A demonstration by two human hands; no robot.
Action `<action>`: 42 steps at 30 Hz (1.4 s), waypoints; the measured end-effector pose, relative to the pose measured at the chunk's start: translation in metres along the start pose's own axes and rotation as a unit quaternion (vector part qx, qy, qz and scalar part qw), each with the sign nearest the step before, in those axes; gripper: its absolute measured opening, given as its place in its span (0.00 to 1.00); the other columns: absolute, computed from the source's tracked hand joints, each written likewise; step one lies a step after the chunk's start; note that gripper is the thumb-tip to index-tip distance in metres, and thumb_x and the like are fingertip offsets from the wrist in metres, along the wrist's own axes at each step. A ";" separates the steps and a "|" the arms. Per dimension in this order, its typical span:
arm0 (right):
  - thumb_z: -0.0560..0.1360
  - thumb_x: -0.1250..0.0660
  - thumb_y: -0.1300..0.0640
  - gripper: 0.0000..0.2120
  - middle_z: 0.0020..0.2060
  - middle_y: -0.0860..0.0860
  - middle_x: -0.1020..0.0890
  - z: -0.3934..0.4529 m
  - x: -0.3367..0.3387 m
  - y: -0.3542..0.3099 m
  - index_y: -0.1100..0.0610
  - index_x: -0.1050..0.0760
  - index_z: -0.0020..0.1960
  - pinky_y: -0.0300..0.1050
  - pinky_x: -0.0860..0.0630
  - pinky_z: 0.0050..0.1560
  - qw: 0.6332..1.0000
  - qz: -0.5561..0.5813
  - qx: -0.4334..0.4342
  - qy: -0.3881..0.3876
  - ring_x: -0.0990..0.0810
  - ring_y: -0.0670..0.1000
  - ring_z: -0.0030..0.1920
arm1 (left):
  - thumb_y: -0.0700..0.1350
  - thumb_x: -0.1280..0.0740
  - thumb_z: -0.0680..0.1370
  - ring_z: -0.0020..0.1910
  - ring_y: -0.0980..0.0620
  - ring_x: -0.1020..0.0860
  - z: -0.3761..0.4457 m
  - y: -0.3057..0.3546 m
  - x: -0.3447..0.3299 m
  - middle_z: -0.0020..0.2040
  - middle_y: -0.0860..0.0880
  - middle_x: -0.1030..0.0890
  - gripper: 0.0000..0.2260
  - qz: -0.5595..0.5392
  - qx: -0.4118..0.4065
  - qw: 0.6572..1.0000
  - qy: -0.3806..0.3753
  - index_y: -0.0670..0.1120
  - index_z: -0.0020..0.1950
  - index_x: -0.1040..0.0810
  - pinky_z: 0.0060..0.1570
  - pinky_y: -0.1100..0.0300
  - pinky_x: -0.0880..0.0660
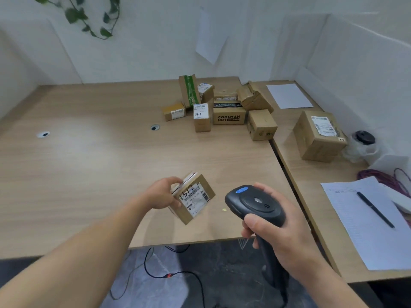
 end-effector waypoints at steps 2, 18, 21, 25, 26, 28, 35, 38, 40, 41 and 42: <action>0.59 0.22 0.48 0.36 0.44 0.52 0.13 0.001 -0.029 -0.006 0.44 0.26 0.66 0.49 0.20 0.32 1.000 -0.014 0.008 -0.025 0.14 0.57 0.38 | 0.34 0.23 0.70 0.55 0.45 0.23 -0.011 -0.014 0.039 0.50 0.48 0.21 0.33 -0.045 0.007 0.999 0.001 0.53 0.72 0.26 0.59 0.54 0.28; 0.57 0.23 0.44 0.24 0.47 0.45 0.13 -0.019 -0.280 -0.068 0.28 0.22 0.50 0.46 0.22 0.30 0.980 -0.031 0.113 -0.160 0.16 0.52 0.35 | 0.32 0.24 0.70 0.58 0.44 0.23 -0.159 -0.173 0.245 0.58 0.41 0.19 0.33 -0.083 0.048 0.993 0.075 0.55 0.71 0.25 0.53 0.53 0.27; 0.59 0.23 0.47 0.23 0.47 0.45 0.13 -0.023 -0.317 -0.073 0.24 0.23 0.47 0.45 0.22 0.30 0.975 -0.032 0.126 -0.182 0.16 0.51 0.35 | 0.32 0.24 0.70 0.58 0.45 0.23 -0.180 -0.204 0.263 0.57 0.43 0.18 0.30 -0.090 0.055 0.990 0.096 0.59 0.66 0.23 0.58 0.50 0.26; 0.60 0.23 0.51 0.24 0.44 0.48 0.13 -0.021 -0.356 -0.077 0.24 0.23 0.46 0.45 0.23 0.28 0.971 -0.031 0.130 -0.199 0.17 0.51 0.33 | 0.32 0.25 0.71 0.54 0.49 0.23 -0.199 -0.240 0.284 0.58 0.43 0.19 0.29 -0.111 0.060 0.985 0.119 0.61 0.61 0.24 0.53 0.53 0.27; 0.60 0.23 0.51 0.25 0.44 0.48 0.13 -0.020 -0.364 -0.078 0.24 0.23 0.46 0.45 0.23 0.28 0.970 -0.030 0.131 -0.203 0.17 0.52 0.33 | 0.32 0.25 0.71 0.53 0.49 0.23 -0.203 -0.247 0.288 0.58 0.42 0.19 0.28 -0.117 0.062 0.983 0.123 0.61 0.61 0.24 0.52 0.54 0.27; 0.59 0.22 0.51 0.25 0.45 0.47 0.13 -0.015 -0.378 -0.078 0.29 0.22 0.51 0.46 0.22 0.29 0.970 -0.025 0.124 -0.206 0.16 0.54 0.35 | 0.33 0.25 0.71 0.55 0.46 0.22 -0.209 -0.261 0.295 0.58 0.42 0.19 0.30 -0.133 0.070 0.979 0.137 0.58 0.66 0.25 0.55 0.52 0.26; 0.62 0.25 0.53 0.27 0.41 0.58 0.14 0.014 -0.412 -0.083 0.40 0.26 0.59 0.48 0.21 0.32 0.974 0.028 0.103 -0.201 0.16 0.54 0.34 | 0.25 0.28 0.68 0.52 0.41 0.19 -0.212 -0.289 0.283 0.52 0.41 0.22 0.43 -0.321 0.046 0.900 0.290 0.50 0.77 0.41 0.56 0.38 0.21; 0.62 0.25 0.54 0.27 0.39 0.58 0.14 0.030 -0.424 -0.088 0.41 0.26 0.59 0.46 0.22 0.31 0.970 0.044 0.097 -0.218 0.17 0.53 0.33 | 0.27 0.26 0.68 0.51 0.43 0.17 -0.204 -0.296 0.269 0.51 0.44 0.21 0.45 -0.371 0.043 0.866 0.332 0.51 0.77 0.42 0.56 0.42 0.20; 0.62 0.26 0.55 0.27 0.38 0.58 0.15 0.042 -0.431 -0.091 0.43 0.25 0.60 0.46 0.22 0.31 0.968 0.050 0.096 -0.226 0.18 0.53 0.32 | 0.28 0.24 0.68 0.52 0.44 0.17 -0.201 -0.299 0.265 0.52 0.45 0.21 0.45 -0.395 0.053 0.849 0.348 0.51 0.78 0.42 0.58 0.44 0.20; 0.62 0.26 0.55 0.28 0.38 0.58 0.15 0.048 -0.434 -0.092 0.43 0.25 0.61 0.47 0.23 0.30 0.967 0.051 0.097 -0.230 0.18 0.53 0.32 | 0.29 0.24 0.68 0.53 0.44 0.17 -0.200 -0.301 0.265 0.53 0.45 0.21 0.46 -0.401 0.059 0.842 0.355 0.51 0.78 0.42 0.58 0.45 0.20; 0.62 0.26 0.55 0.28 0.38 0.57 0.15 0.054 -0.436 -0.093 0.44 0.25 0.61 0.47 0.23 0.30 0.966 0.051 0.098 -0.235 0.18 0.53 0.32 | 0.29 0.24 0.68 0.53 0.44 0.18 -0.199 -0.302 0.265 0.54 0.45 0.22 0.46 -0.404 0.064 0.837 0.363 0.51 0.78 0.42 0.58 0.45 0.20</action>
Point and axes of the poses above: each hand's wrist, its own z-axis towards the middle knuckle, its own x-axis out of the back of the hand, y = z × x, the point moved 4 cm from there along z, towards the middle knuckle
